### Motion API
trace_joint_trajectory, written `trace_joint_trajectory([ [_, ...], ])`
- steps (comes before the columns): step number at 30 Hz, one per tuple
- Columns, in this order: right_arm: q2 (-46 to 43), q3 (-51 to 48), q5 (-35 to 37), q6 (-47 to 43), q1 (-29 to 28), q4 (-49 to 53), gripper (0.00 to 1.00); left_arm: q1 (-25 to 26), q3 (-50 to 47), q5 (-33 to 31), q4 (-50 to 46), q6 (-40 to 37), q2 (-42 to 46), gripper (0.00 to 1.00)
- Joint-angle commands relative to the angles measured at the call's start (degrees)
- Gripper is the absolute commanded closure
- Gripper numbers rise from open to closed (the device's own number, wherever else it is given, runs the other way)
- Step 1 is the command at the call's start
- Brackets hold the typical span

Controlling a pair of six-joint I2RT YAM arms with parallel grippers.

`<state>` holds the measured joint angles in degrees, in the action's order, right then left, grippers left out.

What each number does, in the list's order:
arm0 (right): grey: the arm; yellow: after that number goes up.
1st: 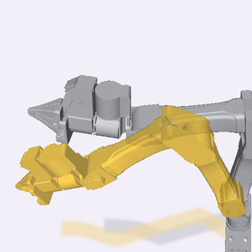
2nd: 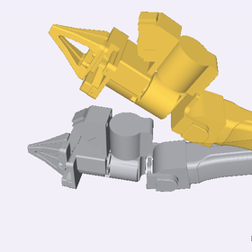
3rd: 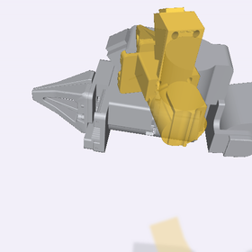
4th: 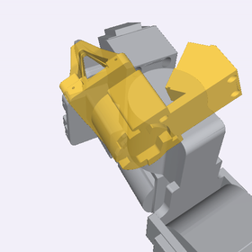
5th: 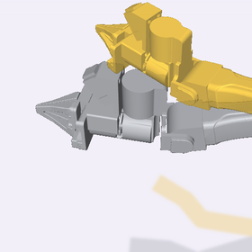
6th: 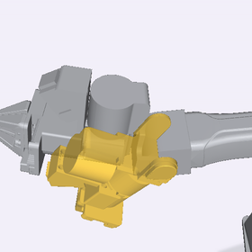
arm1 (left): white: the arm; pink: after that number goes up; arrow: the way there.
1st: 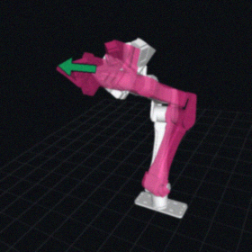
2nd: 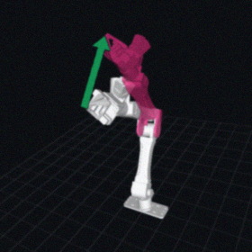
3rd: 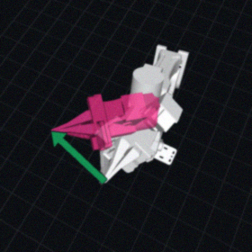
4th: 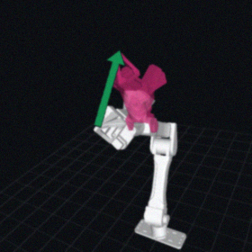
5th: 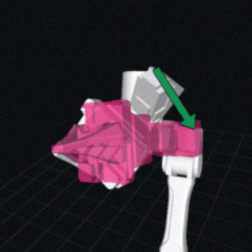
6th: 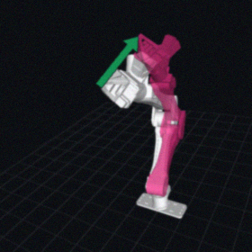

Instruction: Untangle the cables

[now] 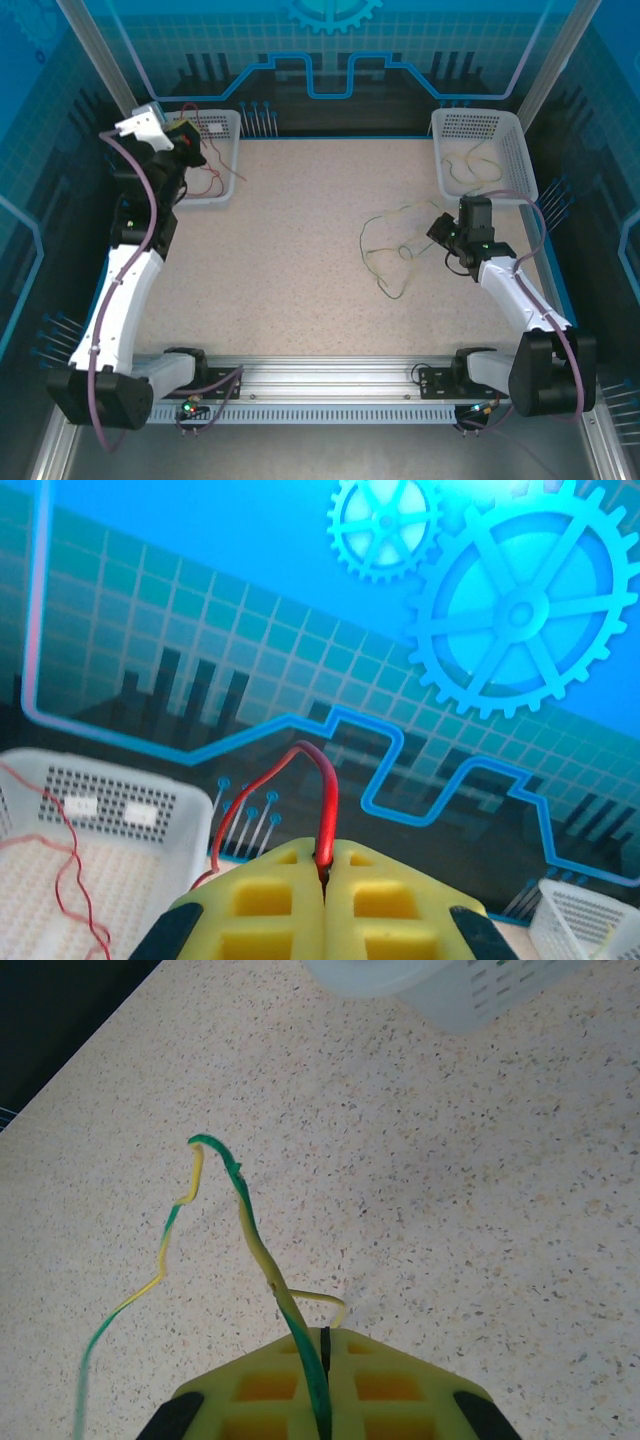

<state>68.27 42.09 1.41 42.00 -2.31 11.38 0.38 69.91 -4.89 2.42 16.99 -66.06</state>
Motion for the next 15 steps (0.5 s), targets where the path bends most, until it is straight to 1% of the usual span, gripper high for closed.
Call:
trace_joint_trajectory([
  [1, -0.9, 1.1, 0.4, -0.9, -0.7, -0.9, 1.0, -0.5, 6.1, -3.9, -0.2, -5.5, -3.4, 1.0],
  [4, -1.6, 1.0, 1.1, -1.6, -0.6, 0.0, 1.0, -1.0, 9.2, -7.5, 0.8, -7.6, -5.8, 1.0],
  [6, -2.2, 0.8, 1.1, -1.9, -0.6, 0.0, 1.0, -2.1, 10.3, -7.6, 2.5, -8.4, -7.6, 1.0],
  [10, -2.3, 0.6, 0.8, -1.8, -0.7, -0.5, 1.0, -4.7, 16.9, -9.7, -3.4, -8.3, -14.3, 1.0],
  [12, -2.0, 0.8, 0.4, -1.8, -0.6, -0.6, 1.0, -5.8, 17.9, -10.2, -4.1, -7.7, -16.9, 1.0],
  [15, -2.0, 0.9, 0.1, -1.8, -0.7, -0.6, 1.0, -7.0, 20.9, -10.9, -9.4, -4.4, -21.7, 1.0],
])
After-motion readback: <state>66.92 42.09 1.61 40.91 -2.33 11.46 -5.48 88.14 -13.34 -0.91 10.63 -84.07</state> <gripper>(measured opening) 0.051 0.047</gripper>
